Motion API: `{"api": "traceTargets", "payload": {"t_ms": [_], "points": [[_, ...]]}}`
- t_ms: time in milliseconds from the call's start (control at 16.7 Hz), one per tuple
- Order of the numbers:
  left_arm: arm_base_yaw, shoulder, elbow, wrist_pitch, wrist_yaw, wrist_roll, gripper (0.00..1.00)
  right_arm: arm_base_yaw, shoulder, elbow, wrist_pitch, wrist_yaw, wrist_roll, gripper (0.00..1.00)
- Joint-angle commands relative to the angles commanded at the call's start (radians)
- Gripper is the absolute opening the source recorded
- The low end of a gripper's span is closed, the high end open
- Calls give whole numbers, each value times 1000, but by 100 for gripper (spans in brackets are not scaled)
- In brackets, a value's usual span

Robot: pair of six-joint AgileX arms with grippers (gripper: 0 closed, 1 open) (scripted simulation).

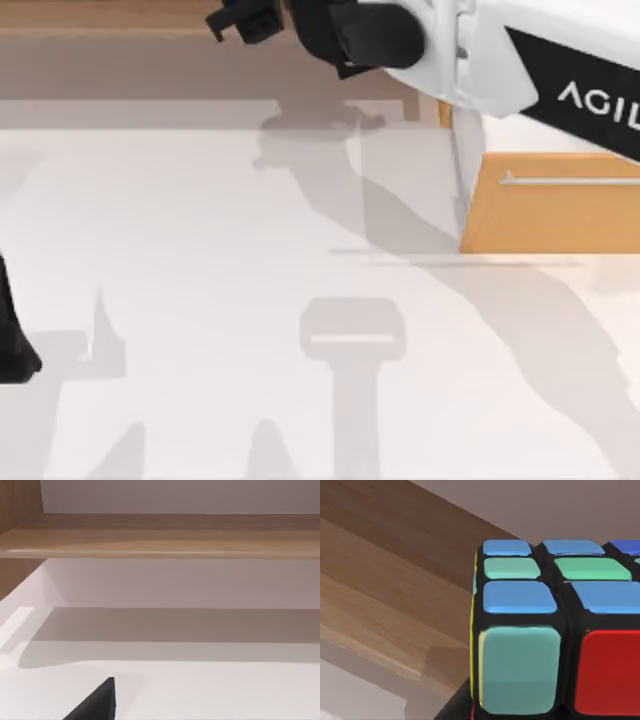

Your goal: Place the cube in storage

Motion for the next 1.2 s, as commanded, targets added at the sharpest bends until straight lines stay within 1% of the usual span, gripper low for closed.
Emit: {"api": "traceTargets", "payload": {"t_ms": [120,300,480,600,900,1080,1200], "points": [[0,0,0,0,0,0,100,-66,-45,8,-189,-44,-3,0],[0,0,0,0,0,0,100,-169,-68,57,-466,-137,25,0],[0,0,0,0,0,0,100,-286,-31,151,-700,-255,85,0],[0,0,0,0,0,0,100,-374,28,228,-823,-336,135,0],[0,0,0,0,0,0,100,-561,246,389,-1042,-518,241,0],[0,0,0,0,0,0,100,-626,374,445,-1114,-598,278,0],[0,0,0,0,0,0,100,-647,431,465,-1142,-633,292,0]]}}
